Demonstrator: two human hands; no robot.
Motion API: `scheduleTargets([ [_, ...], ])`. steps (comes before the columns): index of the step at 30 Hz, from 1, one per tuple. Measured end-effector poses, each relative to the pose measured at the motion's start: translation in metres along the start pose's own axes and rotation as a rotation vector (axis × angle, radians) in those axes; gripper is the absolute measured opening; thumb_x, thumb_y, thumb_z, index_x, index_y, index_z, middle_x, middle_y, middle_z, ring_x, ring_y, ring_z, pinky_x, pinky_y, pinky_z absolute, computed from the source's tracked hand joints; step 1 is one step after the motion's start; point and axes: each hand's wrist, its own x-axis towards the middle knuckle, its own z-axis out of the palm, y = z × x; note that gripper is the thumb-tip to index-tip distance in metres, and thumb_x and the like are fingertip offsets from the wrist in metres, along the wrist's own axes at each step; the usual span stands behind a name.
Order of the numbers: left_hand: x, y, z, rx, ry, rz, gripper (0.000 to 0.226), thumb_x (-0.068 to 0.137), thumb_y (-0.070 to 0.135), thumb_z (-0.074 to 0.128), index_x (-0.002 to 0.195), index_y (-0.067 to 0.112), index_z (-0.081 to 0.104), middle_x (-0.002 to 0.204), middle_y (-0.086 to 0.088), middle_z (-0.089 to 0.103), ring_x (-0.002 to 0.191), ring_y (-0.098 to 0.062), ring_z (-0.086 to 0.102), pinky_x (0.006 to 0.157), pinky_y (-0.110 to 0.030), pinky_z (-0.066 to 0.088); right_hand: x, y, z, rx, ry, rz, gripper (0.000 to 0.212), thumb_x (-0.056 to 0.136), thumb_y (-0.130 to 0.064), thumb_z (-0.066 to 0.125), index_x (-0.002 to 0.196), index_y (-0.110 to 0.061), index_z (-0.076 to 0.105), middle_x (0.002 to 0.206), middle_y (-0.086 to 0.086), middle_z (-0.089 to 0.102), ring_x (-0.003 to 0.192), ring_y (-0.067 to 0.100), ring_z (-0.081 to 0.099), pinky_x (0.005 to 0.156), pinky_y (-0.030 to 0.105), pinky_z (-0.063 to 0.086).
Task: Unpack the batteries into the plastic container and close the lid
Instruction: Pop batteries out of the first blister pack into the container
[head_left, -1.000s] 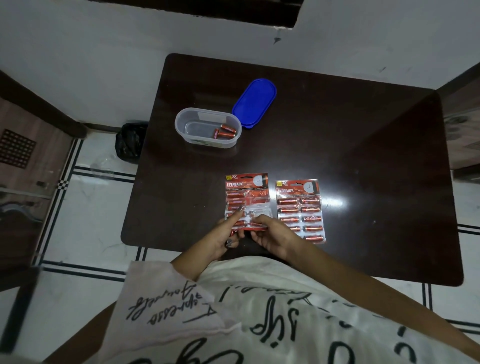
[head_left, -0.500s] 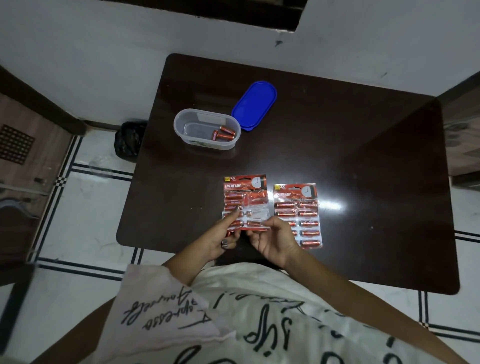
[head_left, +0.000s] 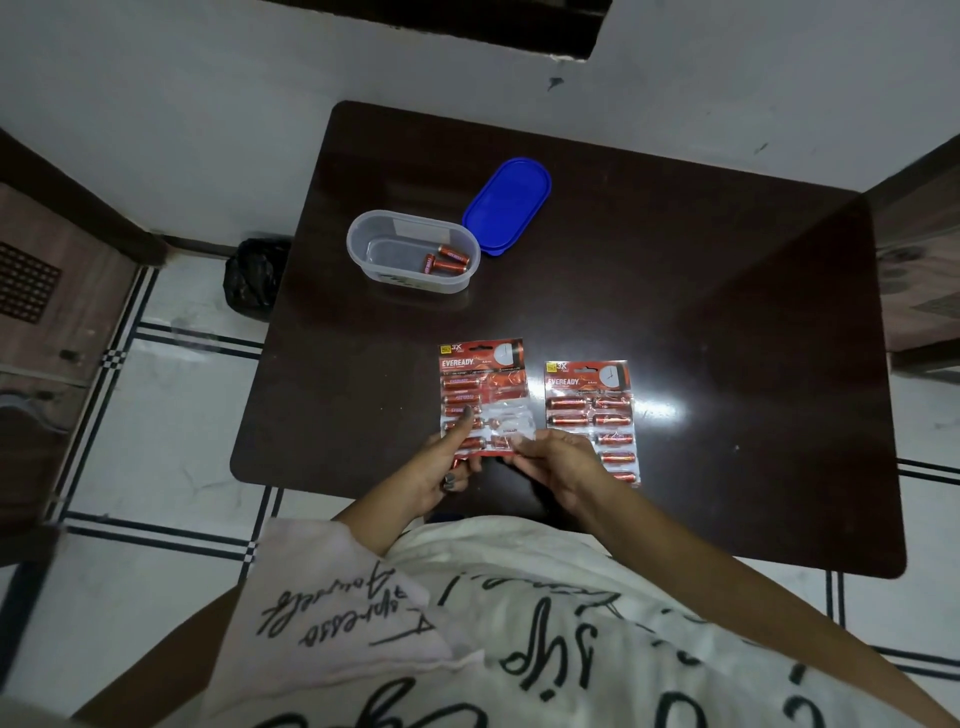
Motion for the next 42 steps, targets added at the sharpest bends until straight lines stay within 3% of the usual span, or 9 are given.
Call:
scheduleTargets([
  [6,-0.002,0.0,0.003,0.03,0.002,0.003,0.057,0.09,0.06,0.047,0.107,0.007,0.06,0.061,-0.006,0.053,0.034,-0.004,0.034,0.035,-0.016,0.024,0.001,0.003,0.005,-0.101,0.038,-0.035,0.021,0.087,0.0,0.068,0.07,-0.009,0.06,0.077,0.011,0.069,0.072,0.018,0.068,0.071,0.021,0.058],
  [10,-0.005,0.002,0.005,0.004,0.01,-0.008,0.053,0.093,0.059,0.044,0.106,0.011,0.06,0.06,-0.005,0.051,0.035,-0.004,0.037,0.036,-0.016,0.026,0.0,0.004,0.005,-0.076,-0.053,-0.002,0.009,0.088,-0.007,0.069,0.085,-0.008,0.061,0.089,0.013,0.074,0.083,0.021,0.072,0.081,0.028,0.058],
  [14,-0.006,0.002,0.007,-0.006,0.045,-0.009,0.055,0.093,0.063,0.039,0.098,0.013,0.062,0.058,-0.004,0.052,0.038,-0.006,0.039,0.038,-0.017,0.028,0.0,0.005,0.005,-0.066,-0.115,0.004,0.027,0.084,-0.002,0.073,0.109,-0.003,0.063,0.098,0.014,0.076,0.087,0.023,0.074,0.075,0.027,0.06],
  [18,-0.008,0.002,0.012,0.0,0.107,0.006,0.066,0.093,0.067,0.027,0.09,0.013,0.064,0.057,-0.006,0.055,0.04,-0.008,0.039,0.039,-0.019,0.03,0.002,0.007,0.005,-0.067,-0.063,-0.019,0.02,0.081,0.001,0.075,0.099,-0.003,0.065,0.101,0.017,0.075,0.09,0.026,0.074,0.073,0.027,0.06],
  [22,-0.008,0.0,0.014,0.022,0.179,0.038,0.067,0.096,0.063,0.026,0.086,0.009,0.064,0.055,-0.006,0.057,0.038,-0.009,0.038,0.039,-0.018,0.029,0.004,0.01,0.007,-0.063,-0.035,-0.063,0.04,0.079,0.001,0.077,0.114,0.01,0.06,0.106,0.02,0.074,0.097,0.031,0.073,0.077,0.03,0.06],
  [29,-0.005,-0.003,0.01,0.103,0.267,0.09,0.047,0.096,0.055,0.042,0.1,0.013,0.062,0.061,-0.006,0.058,0.038,-0.009,0.036,0.04,-0.018,0.027,-0.001,0.007,0.013,-0.098,-0.047,-0.042,0.014,0.088,-0.001,0.065,0.1,-0.009,0.067,0.1,0.008,0.074,0.087,0.018,0.071,0.074,0.024,0.057],
  [34,-0.007,-0.002,0.013,0.225,0.297,0.129,0.05,0.093,0.054,0.051,0.106,0.007,0.063,0.061,-0.006,0.059,0.039,-0.009,0.038,0.04,-0.019,0.028,-0.002,0.007,0.013,-0.045,-0.122,0.038,0.033,0.085,-0.003,0.066,0.118,-0.007,0.065,0.112,0.012,0.073,0.102,0.025,0.07,0.079,0.03,0.057],
  [37,-0.008,0.001,0.013,0.274,0.297,0.131,0.054,0.094,0.057,0.047,0.105,0.007,0.065,0.058,-0.007,0.058,0.037,-0.01,0.038,0.039,-0.018,0.027,-0.004,0.007,0.014,-0.055,-0.155,0.026,0.038,0.079,-0.004,0.077,0.116,-0.009,0.068,0.112,0.01,0.074,0.105,0.023,0.07,0.079,0.029,0.057],
  [42,-0.013,0.006,0.013,0.183,0.308,0.016,0.069,0.09,0.072,0.03,0.085,0.015,0.068,0.059,-0.003,0.06,0.041,-0.01,0.043,0.041,-0.018,0.032,-0.005,0.007,0.017,-0.064,-0.106,-0.001,0.036,0.075,0.001,0.079,0.107,-0.012,0.068,0.104,0.006,0.077,0.102,0.023,0.071,0.077,0.028,0.058],
])
